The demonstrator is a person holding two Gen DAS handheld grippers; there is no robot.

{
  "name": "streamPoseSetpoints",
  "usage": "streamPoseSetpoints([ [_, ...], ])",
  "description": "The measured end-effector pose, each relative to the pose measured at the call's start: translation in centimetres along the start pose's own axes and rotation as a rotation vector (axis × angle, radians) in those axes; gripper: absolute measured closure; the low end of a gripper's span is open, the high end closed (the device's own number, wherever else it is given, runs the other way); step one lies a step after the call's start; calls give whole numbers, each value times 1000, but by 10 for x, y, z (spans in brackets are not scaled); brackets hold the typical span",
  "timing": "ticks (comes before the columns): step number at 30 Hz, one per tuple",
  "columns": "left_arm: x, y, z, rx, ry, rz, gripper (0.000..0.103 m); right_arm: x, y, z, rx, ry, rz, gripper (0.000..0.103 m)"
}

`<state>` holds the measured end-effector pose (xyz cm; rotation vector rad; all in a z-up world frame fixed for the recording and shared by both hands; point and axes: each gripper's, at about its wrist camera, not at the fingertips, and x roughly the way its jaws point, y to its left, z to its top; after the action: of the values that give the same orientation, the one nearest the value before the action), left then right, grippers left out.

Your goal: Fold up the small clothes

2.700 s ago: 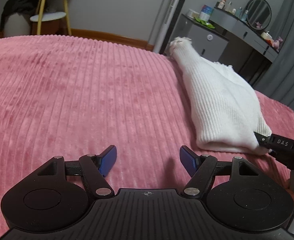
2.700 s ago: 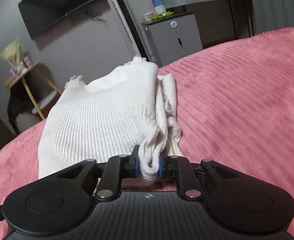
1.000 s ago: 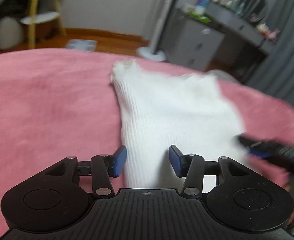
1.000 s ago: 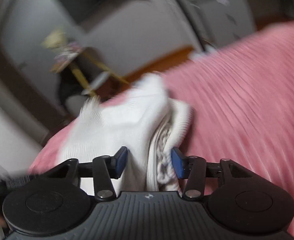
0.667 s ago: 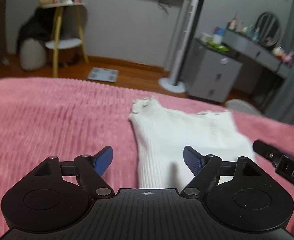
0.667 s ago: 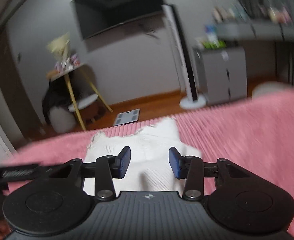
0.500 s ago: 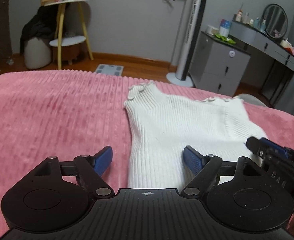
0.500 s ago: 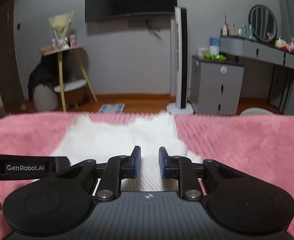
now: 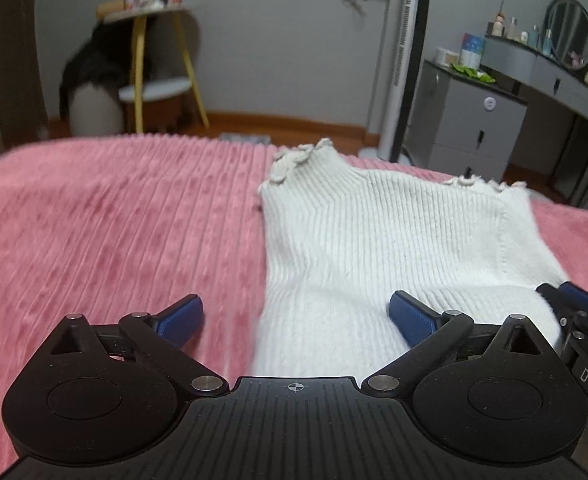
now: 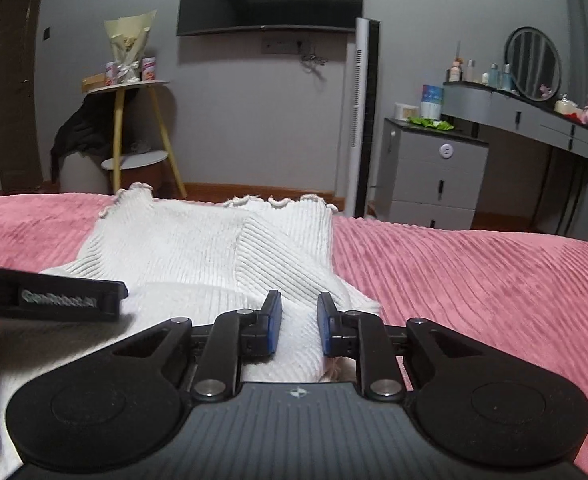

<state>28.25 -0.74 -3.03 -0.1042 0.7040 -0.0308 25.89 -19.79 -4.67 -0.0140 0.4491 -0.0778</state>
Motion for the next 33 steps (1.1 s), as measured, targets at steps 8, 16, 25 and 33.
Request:
streamPoseSetpoints([
  [8,-31,22,-1,-6,5,11,1,5,-7,39,49,77,60,72],
  [16,-41,16,-5,90,-35,53,1,54,10,65,-118,183,206,57],
  [25,-40,30,-10,35,-34,33,1,70,5,53,-134,162,29,90],
  [33,-60,53,-9,-75,13,-48,1,-28,-30,40,86,32,112,43],
])
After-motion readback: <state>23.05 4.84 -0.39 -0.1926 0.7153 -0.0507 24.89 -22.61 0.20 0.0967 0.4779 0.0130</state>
